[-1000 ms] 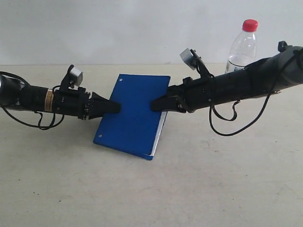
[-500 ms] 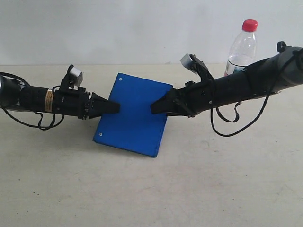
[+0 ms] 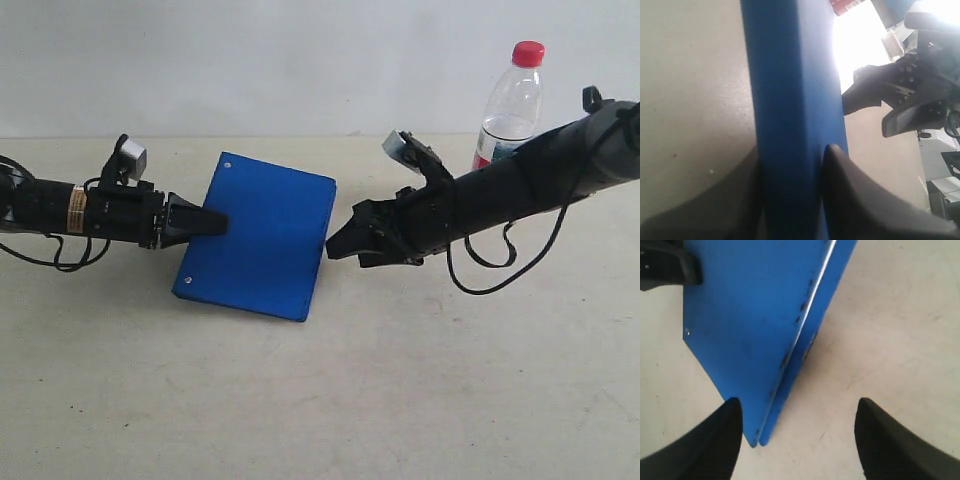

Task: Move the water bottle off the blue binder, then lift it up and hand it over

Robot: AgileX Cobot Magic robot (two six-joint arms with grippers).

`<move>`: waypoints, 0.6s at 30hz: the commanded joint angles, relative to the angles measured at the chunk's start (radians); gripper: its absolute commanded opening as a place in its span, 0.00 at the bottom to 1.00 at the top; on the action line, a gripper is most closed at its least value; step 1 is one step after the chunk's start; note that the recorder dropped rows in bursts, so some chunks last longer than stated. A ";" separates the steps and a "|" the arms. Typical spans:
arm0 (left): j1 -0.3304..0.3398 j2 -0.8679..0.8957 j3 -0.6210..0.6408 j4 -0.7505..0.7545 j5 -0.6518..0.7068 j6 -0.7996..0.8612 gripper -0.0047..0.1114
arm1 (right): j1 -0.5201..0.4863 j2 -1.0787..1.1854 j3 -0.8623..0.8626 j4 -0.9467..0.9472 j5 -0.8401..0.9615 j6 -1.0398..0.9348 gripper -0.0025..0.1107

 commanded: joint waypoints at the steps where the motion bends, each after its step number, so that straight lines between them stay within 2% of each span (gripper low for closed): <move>1: -0.001 -0.003 0.006 0.040 0.046 0.006 0.08 | -0.001 0.040 -0.002 0.113 -0.016 -0.027 0.53; 10: -0.011 -0.003 0.006 0.040 0.046 -0.002 0.08 | -0.001 0.130 -0.002 0.293 0.048 -0.105 0.53; 18: -0.059 -0.003 0.006 0.040 0.046 -0.002 0.08 | 0.027 0.135 -0.032 0.313 0.048 -0.109 0.53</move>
